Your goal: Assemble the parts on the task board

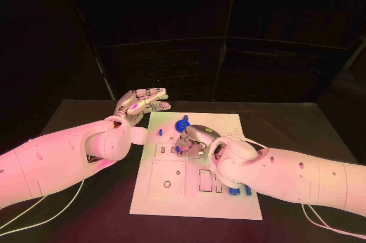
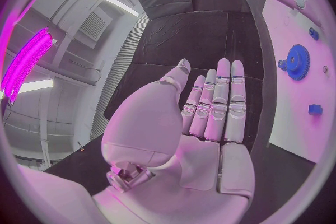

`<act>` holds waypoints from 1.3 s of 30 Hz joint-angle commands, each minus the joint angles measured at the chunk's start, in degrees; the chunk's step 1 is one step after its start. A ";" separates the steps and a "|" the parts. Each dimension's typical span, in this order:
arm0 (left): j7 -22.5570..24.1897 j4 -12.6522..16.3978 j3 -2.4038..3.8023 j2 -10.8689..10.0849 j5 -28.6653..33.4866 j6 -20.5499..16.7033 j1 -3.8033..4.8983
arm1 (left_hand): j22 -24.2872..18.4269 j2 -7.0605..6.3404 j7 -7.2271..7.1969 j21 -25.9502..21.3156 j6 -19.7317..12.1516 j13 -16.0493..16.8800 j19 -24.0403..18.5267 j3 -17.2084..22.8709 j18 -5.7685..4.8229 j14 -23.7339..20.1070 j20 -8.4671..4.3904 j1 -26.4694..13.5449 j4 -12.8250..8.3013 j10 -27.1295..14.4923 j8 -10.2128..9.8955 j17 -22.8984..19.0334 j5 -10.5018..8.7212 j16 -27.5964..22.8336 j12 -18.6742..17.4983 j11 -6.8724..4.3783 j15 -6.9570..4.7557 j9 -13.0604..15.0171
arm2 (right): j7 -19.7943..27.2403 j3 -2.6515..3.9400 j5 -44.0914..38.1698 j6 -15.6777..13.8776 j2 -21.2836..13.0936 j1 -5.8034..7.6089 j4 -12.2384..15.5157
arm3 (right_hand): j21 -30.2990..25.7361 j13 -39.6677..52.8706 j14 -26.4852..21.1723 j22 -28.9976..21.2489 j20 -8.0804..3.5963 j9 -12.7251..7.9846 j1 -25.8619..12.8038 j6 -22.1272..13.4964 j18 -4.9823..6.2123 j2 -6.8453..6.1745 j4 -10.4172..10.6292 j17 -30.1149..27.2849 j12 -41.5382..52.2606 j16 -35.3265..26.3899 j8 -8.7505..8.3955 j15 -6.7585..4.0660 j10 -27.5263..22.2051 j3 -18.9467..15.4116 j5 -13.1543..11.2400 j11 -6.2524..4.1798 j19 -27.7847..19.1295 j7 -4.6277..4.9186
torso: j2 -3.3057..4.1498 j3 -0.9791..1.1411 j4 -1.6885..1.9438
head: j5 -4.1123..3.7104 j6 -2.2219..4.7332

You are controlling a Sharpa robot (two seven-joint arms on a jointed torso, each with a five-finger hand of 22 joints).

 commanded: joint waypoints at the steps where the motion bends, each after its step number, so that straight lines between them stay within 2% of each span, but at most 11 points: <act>1: 0.23 0.04 0.04 0.02 -0.29 0.86 0.10 | -0.07 0.22 0.15 -0.18 0.38 -0.07 0.34 0.10 0.74 -0.13 -0.05 0.03 -0.28 0.26 -0.23 0.06 0.24 -0.02 -0.37 0.09 0.01 -0.03 | -1.88 -0.04 -1.07 -1.18 -0.04 0.00 0.12 | 0.28 0.37 5.29 0.04 0.03 0.14 -1.08 0.79 -0.61 -0.08 0.12 11.01 0.13 -0.18 0.19 -0.42 1.25 0.39 0.40 -0.92 0.24 -0.25 | 0.01 -0.02 0.05 | -0.04 -0.02; 10: 0.17 0.00 0.03 0.04 -0.29 1.03 0.10 | -0.09 0.21 0.15 -0.21 0.39 -0.07 0.37 0.08 0.74 -0.13 -0.05 -0.07 -0.29 0.27 -0.24 0.07 0.24 -0.02 -0.39 0.10 0.02 -0.03 | -2.95 -0.04 -1.40 -1.11 0.05 -0.02 0.08 | 0.27 0.31 5.29 0.04 0.01 0.11 -1.67 0.71 -0.61 -0.45 0.28 10.97 0.06 -0.20 0.12 -0.42 1.22 0.59 0.51 -0.92 0.26 -0.24 | 0.02 0.00 0.02 | -0.25 -0.15; 21: 0.10 -0.03 0.01 0.06 -0.29 1.10 0.09 | -0.09 0.21 0.15 -0.21 0.39 -0.07 0.37 0.08 0.74 -0.13 -0.05 -0.07 -0.29 0.27 -0.24 0.07 0.24 -0.02 -0.39 0.10 0.02 -0.03 | -4.25 -0.04 -1.49 1.53 0.32 -0.02 -0.24 | 0.12 0.06 5.22 -0.23 0.01 0.06 -2.58 0.46 -0.56 -1.21 0.51 10.68 -0.24 -0.36 -0.07 -0.40 1.03 0.89 0.30 -0.86 0.14 -0.17 | 0.00 0.02 0.03 | -0.26 -0.30; 39: 0.08 -0.07 0.00 0.07 -0.29 1.11 0.09 | -0.11 0.19 0.16 -0.25 0.35 -0.08 0.38 0.06 0.73 -0.15 -0.04 -0.13 -0.31 0.23 -0.27 0.08 0.24 -0.04 -0.43 0.12 0.03 -0.04 | -4.83 -0.04 -1.49 1.84 0.74 -0.02 -0.78 | -0.11 -0.33 5.15 -0.59 0.13 -0.06 -3.65 -0.47 -0.50 -2.38 0.75 10.33 -0.72 -0.56 -0.65 -0.22 0.67 1.38 0.27 -0.61 -0.04 0.17 | 0.03 0.01 0.04 | -0.15 -0.52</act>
